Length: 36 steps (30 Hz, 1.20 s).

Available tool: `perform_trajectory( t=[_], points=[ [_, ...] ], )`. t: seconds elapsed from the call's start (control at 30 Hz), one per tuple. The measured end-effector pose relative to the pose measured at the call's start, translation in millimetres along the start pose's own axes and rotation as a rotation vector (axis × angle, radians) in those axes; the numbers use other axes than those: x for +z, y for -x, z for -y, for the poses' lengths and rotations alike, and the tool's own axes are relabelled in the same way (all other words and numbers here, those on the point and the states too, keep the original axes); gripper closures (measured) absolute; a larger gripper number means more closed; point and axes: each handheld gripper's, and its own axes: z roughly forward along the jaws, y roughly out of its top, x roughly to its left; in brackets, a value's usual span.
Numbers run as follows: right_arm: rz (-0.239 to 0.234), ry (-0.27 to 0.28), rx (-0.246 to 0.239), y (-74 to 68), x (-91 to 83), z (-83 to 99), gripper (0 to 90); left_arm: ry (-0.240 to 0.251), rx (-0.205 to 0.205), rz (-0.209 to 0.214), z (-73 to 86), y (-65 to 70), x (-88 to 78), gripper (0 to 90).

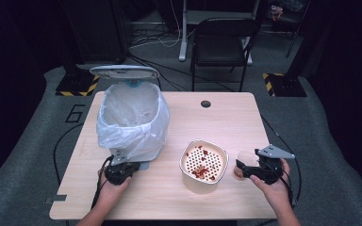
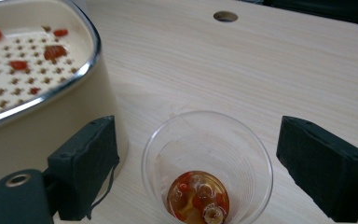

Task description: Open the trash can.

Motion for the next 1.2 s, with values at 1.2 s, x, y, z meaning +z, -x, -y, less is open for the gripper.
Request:
perform_trajectory(
  t=[1.2],
  points=[
    [-0.009, 0.001, -0.111, 8.6, 18.4, -9.8, 38.2, 0.001, 0.001, 0.002, 0.1, -0.2, 0.0, 90.0]
  ],
)
